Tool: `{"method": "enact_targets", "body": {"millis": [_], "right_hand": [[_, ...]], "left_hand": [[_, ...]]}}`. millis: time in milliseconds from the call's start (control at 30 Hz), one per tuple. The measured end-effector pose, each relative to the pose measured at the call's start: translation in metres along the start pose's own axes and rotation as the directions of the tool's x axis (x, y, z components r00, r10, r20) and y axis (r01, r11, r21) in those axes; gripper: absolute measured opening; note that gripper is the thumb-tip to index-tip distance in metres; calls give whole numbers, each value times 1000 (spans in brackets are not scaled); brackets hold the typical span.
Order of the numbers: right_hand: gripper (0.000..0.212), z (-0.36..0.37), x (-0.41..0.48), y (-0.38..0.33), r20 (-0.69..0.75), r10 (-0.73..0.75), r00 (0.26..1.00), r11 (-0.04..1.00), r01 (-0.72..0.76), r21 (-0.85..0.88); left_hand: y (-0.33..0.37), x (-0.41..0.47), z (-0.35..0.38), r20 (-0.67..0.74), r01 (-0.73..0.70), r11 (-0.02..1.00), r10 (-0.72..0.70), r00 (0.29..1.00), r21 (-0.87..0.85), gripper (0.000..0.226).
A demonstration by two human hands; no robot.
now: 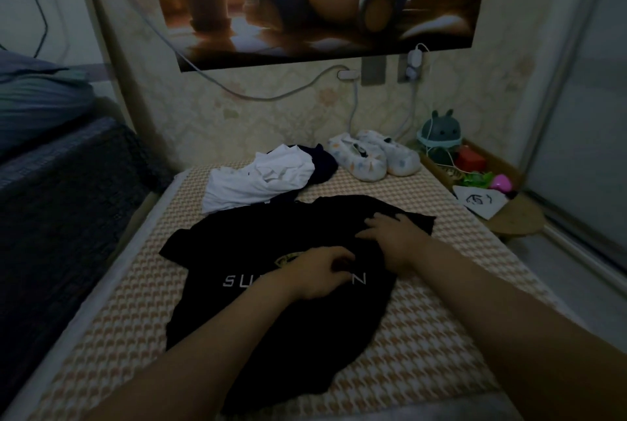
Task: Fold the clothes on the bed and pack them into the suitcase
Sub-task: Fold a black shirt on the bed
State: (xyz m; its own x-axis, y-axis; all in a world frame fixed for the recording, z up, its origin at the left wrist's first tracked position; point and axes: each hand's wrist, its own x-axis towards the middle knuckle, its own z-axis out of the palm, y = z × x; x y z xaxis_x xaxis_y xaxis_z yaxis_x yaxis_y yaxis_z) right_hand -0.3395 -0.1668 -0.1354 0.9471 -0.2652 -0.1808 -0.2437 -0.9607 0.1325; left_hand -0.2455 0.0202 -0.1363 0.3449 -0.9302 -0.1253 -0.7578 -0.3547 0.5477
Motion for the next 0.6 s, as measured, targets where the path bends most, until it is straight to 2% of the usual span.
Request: {"method": "enact_targets", "body": {"millis": [100,233,333,400,500,600], "right_hand": [[66,-6,-14,-35,22,-131,991,982,127,142],[72,-10,-40,-77,130,-234,964,933,185,309],[68,-7,-65,-91,193,-287,938,932,227,282],[48,1,-77,-96,67,-318,946,909,284,306],[5,3,-90,-93,-148,-310,939,850,343,399],[12,-12,-101,-81,-148,-211,966,857,255,447]], "left_hand": [[-19,-30,-11,35,-26,987,21,999,156,50],[-28,-75,-20,141,-9,969,-26,990,248,57],[-25,-101,-25,218,7,913,-105,970,408,67],[-22,-111,-24,248,8,872,-148,957,490,73],[-25,-123,-20,237,64,866,-205,950,496,80],[-27,-126,-27,156,72,904,-150,976,422,56]]}}
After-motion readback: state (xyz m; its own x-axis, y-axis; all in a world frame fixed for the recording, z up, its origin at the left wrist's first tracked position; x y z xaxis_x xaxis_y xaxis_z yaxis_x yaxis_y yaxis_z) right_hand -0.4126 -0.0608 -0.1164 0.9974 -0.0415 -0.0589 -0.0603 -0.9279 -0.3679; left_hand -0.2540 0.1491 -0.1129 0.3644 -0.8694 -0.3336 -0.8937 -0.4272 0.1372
